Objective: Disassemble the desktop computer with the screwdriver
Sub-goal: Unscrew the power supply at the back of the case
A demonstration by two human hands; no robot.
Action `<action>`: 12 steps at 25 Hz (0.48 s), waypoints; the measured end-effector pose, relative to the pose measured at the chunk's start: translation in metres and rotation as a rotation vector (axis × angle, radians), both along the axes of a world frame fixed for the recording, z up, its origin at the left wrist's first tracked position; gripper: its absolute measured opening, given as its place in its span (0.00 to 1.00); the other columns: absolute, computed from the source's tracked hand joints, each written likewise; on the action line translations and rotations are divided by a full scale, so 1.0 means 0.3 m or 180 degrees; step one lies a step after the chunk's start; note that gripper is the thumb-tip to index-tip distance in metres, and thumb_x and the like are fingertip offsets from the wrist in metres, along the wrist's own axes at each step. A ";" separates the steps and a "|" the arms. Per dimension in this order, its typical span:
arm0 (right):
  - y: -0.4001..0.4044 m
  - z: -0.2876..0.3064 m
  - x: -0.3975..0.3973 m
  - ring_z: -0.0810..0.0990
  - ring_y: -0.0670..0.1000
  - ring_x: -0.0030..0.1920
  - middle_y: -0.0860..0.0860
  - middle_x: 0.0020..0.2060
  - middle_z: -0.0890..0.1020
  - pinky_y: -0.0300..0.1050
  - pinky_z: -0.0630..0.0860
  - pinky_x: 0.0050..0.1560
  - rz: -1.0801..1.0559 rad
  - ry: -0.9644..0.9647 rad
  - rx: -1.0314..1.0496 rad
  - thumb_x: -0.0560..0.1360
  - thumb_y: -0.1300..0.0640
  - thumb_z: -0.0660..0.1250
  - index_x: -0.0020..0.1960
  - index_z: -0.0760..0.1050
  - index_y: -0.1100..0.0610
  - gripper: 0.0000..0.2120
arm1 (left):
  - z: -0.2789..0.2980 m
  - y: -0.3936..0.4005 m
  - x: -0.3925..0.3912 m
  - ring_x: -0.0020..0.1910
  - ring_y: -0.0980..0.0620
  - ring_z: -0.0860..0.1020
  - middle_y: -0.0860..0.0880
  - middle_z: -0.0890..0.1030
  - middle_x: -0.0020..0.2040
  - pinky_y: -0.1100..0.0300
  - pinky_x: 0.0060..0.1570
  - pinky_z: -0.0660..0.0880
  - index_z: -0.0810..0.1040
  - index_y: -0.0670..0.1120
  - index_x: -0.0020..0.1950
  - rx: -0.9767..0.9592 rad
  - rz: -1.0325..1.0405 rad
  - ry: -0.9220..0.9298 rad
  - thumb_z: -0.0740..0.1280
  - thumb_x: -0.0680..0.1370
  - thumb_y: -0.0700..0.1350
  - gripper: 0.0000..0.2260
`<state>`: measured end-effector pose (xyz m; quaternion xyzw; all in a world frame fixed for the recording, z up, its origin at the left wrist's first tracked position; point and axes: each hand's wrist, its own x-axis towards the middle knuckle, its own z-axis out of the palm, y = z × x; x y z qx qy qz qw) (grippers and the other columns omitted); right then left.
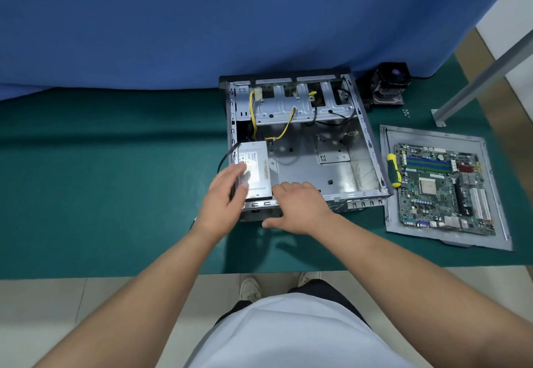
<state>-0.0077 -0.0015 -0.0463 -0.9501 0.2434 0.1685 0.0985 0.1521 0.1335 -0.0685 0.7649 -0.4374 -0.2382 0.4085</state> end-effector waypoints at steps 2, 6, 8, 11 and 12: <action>-0.049 0.038 -0.007 0.77 0.56 0.61 0.52 0.63 0.78 0.52 0.71 0.60 0.0060 0.0186 0.0640 0.72 0.27 0.65 0.70 0.68 0.54 0.38 | 0.014 -0.041 -0.032 0.61 0.68 0.73 0.55 0.76 0.64 0.64 0.61 0.70 0.78 0.53 0.63 -0.0149 0.1302 0.0477 0.61 0.85 0.51 0.10; -0.155 0.083 -0.017 0.75 0.54 0.66 0.50 0.69 0.75 0.49 0.73 0.59 -0.0109 0.0104 0.1327 0.75 0.27 0.62 0.75 0.67 0.49 0.36 | 0.044 -0.167 -0.023 0.49 0.46 0.79 0.48 0.81 0.50 0.53 0.52 0.74 0.77 0.50 0.47 0.1134 0.1958 0.1728 0.54 0.84 0.63 0.20; -0.196 0.093 -0.013 0.75 0.53 0.67 0.50 0.71 0.74 0.51 0.74 0.63 -0.0210 0.0126 0.1344 0.76 0.27 0.60 0.76 0.67 0.49 0.37 | 0.065 -0.214 0.015 0.50 0.44 0.82 0.47 0.84 0.49 0.50 0.55 0.79 0.78 0.51 0.48 0.1357 0.2033 0.2401 0.53 0.81 0.70 0.26; -0.249 0.077 -0.001 0.74 0.52 0.68 0.50 0.71 0.74 0.56 0.74 0.67 -0.0443 0.0170 0.1416 0.78 0.29 0.58 0.75 0.68 0.51 0.35 | 0.063 -0.261 0.109 0.54 0.46 0.84 0.48 0.85 0.55 0.49 0.53 0.81 0.80 0.48 0.55 0.0378 0.2695 0.2816 0.61 0.83 0.62 0.19; -0.261 0.068 0.002 0.74 0.52 0.68 0.50 0.71 0.74 0.56 0.74 0.66 -0.0538 0.0181 0.1441 0.78 0.30 0.57 0.75 0.69 0.52 0.34 | 0.065 -0.277 0.146 0.55 0.48 0.83 0.50 0.85 0.56 0.52 0.50 0.80 0.80 0.48 0.55 0.0068 0.2825 0.2793 0.63 0.84 0.58 0.14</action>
